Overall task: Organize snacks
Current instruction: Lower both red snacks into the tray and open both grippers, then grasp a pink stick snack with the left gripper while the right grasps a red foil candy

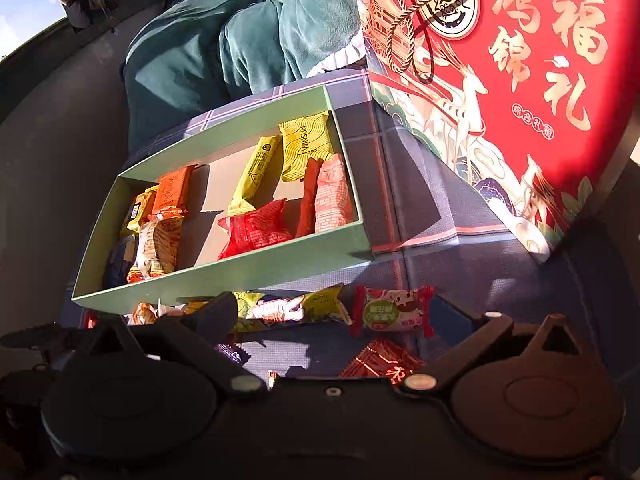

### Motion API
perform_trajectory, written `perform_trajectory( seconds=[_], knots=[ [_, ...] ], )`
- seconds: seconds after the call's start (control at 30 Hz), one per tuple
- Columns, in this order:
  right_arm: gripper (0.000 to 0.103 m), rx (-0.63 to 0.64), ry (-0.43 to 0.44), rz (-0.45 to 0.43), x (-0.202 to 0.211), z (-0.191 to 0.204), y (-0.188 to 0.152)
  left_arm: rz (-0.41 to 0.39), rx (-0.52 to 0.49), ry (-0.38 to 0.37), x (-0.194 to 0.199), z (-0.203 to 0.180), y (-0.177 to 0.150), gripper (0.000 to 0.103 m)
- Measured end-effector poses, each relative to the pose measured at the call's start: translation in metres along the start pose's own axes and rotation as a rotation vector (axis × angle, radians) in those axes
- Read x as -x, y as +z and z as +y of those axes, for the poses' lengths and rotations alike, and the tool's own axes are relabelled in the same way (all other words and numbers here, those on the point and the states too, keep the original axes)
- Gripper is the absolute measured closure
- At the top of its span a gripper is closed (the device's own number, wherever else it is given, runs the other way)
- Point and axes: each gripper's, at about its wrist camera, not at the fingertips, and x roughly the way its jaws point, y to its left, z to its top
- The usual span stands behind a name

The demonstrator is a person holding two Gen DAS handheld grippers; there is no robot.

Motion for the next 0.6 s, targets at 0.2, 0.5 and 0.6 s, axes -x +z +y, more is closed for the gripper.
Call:
perform_trajectory(
  seconds=[0.2,0.5,0.6],
  knots=[
    [0.000,-0.064,-0.014,0.040,-0.013,-0.024,-0.019,0.072,0.004,0.018,-0.016,0.010,-0.024,0.000],
    [0.004,-0.109,-0.004,0.110,-0.030,-0.037,-0.045,0.103,0.029,0.022,-0.032,0.018,-0.028,0.000],
    [0.013,-0.101,0.012,0.119,-0.030,-0.029,-0.054,0.101,0.017,0.009,-0.036,0.013,-0.027,0.012]
  ],
)
